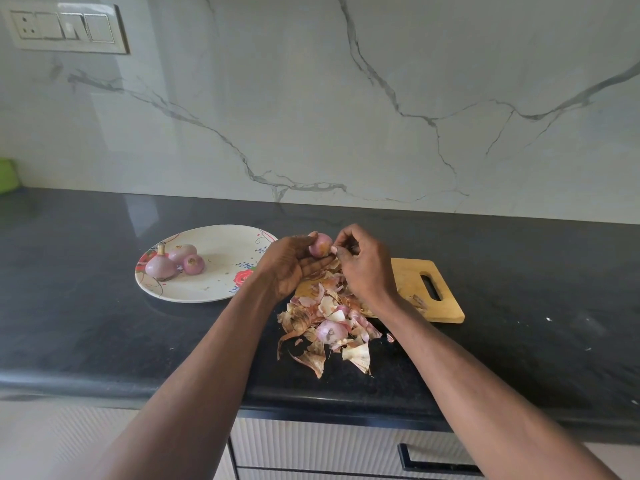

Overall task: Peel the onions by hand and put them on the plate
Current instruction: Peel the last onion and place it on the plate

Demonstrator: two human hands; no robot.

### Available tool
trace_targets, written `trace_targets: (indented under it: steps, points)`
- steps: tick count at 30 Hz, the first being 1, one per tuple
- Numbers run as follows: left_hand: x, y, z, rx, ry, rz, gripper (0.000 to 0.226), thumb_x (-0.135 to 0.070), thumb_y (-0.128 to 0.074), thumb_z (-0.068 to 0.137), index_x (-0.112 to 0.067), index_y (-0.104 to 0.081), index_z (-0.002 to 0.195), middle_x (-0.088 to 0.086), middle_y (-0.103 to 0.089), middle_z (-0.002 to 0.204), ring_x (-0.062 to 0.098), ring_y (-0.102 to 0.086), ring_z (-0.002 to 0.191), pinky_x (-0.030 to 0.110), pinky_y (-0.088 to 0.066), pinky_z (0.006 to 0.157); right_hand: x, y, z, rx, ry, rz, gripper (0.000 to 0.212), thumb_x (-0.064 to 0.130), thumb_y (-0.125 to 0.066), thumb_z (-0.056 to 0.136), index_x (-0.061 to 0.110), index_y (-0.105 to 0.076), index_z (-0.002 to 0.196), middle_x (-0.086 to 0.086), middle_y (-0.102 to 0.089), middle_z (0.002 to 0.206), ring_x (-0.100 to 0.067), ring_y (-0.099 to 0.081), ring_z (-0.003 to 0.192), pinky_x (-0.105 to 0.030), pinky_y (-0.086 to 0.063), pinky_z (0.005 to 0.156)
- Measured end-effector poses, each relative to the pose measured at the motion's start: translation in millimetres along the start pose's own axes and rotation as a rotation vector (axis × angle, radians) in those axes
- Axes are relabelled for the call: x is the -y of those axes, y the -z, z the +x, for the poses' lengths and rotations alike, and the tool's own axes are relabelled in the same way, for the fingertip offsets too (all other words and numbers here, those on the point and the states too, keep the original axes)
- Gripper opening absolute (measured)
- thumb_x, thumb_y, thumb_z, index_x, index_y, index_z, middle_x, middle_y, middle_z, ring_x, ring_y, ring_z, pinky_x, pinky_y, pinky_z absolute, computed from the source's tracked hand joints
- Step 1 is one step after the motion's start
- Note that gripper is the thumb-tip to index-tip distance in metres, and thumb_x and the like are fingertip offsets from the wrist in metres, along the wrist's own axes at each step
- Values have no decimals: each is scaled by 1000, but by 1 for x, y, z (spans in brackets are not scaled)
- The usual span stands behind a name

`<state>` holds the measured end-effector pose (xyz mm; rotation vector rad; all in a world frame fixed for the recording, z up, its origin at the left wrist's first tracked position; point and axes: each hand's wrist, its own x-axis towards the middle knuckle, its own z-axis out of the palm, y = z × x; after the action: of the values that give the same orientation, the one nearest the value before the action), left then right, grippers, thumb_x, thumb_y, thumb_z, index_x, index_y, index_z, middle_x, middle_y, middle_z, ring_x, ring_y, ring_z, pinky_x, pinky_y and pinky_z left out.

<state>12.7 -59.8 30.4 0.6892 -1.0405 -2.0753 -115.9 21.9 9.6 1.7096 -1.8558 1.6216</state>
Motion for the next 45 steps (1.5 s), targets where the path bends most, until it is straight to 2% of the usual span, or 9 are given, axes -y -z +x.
trace_targets:
  steps: [7,11,15,17,20,23,31,39,45]
  points:
    - [1,2,4,-39,-14,11,26,-5,-63,96,7,-58,118,26,-70,101,29,-75,79,36,-64,76,7,2,0,16,-61,49,14,5,-71,88,15,-62,91,9,-62,83,1,-58,75,-10,-47,62]
    - [0,4,6,-65,-27,-3,24,-6,-64,95,5,-57,115,28,-68,108,33,-74,89,40,-63,82,8,4,2,-16,-117,96,14,2,-68,88,13,-67,96,9,-63,87,-1,-60,79,-16,-53,70]
    - [0,3,5,-57,-27,-13,22,-2,-64,94,6,-58,113,28,-68,106,31,-75,80,37,-64,76,6,3,2,-2,-78,-10,10,1,-71,85,9,-74,91,6,-64,93,-3,-59,83,-19,-53,77]
    - [0,3,5,-50,-32,-33,20,1,-62,93,6,-58,112,27,-67,106,29,-76,76,37,-64,72,5,2,1,-18,-43,-13,17,5,-75,84,10,-75,100,3,-67,99,-8,-62,89,-21,-55,80]
    - [0,3,4,-24,-28,-20,21,2,-61,93,8,-60,114,26,-68,103,28,-76,74,34,-63,68,6,2,1,-33,-24,42,27,9,-78,82,11,-74,109,2,-68,106,-9,-64,92,-18,-55,78]
    - [0,1,1,16,0,5,22,-1,-61,94,7,-61,114,24,-70,98,28,-75,76,33,-62,68,4,0,2,-22,-2,19,21,9,-79,80,11,-75,101,0,-70,102,-11,-65,90,-18,-55,77]
    - [-1,-1,-1,46,0,13,10,1,-59,95,4,-63,104,22,-73,90,29,-74,79,34,-63,69,1,-1,1,-8,16,32,20,6,-78,81,6,-75,101,0,-67,99,-11,-63,89,-15,-52,75]
    - [1,-3,-1,9,0,-13,12,-1,-62,94,5,-62,104,20,-73,80,27,-74,72,33,-63,64,3,-5,-3,-47,143,-52,14,-2,-74,82,2,-74,95,-5,-65,93,-15,-60,82,-29,-55,68]
    - [1,-2,1,-13,14,33,16,-4,-69,89,4,-63,102,19,-72,78,27,-72,67,34,-64,65,4,-2,-3,-29,136,-15,27,1,-75,83,7,-74,109,-1,-67,98,-5,-59,86,-12,-51,72]
